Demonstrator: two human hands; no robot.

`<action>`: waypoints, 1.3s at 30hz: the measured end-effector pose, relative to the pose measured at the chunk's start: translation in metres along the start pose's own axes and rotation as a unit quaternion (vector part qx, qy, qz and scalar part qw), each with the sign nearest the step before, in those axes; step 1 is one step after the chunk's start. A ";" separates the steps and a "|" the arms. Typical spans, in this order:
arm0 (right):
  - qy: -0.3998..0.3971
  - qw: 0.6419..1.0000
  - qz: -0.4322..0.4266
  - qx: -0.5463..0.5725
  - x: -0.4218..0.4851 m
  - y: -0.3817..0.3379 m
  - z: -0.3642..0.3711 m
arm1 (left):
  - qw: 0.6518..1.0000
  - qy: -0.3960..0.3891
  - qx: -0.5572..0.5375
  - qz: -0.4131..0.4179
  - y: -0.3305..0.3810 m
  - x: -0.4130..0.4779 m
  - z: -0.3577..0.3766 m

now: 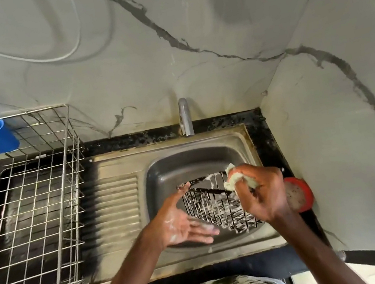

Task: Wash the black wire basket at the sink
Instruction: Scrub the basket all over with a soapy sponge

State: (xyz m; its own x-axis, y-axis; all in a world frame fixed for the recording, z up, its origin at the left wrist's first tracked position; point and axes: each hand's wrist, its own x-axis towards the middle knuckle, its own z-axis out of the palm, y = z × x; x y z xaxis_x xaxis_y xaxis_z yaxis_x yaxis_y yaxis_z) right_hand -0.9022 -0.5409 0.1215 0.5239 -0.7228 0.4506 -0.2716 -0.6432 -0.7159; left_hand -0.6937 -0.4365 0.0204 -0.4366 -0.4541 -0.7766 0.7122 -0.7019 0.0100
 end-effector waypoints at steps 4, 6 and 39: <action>-0.011 0.998 -0.057 0.007 -0.015 -0.009 -0.002 | 0.991 0.078 -0.021 0.104 0.006 0.005 0.015; -0.047 0.998 -0.030 0.030 -0.021 -0.012 -0.007 | 0.986 0.089 0.004 0.141 0.006 0.011 0.015; 0.101 0.967 0.230 -0.041 0.064 0.038 0.086 | 0.907 0.080 0.219 0.350 0.009 0.010 0.039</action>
State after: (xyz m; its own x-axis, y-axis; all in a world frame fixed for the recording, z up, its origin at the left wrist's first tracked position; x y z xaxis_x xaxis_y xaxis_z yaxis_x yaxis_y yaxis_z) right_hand -0.8095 -0.5902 0.0773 0.1660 -0.9665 0.1955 -0.5057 -0.2537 -0.8245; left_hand -0.7130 -0.4685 0.0369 0.1484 -0.8120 -0.5645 0.4831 -0.4385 0.7578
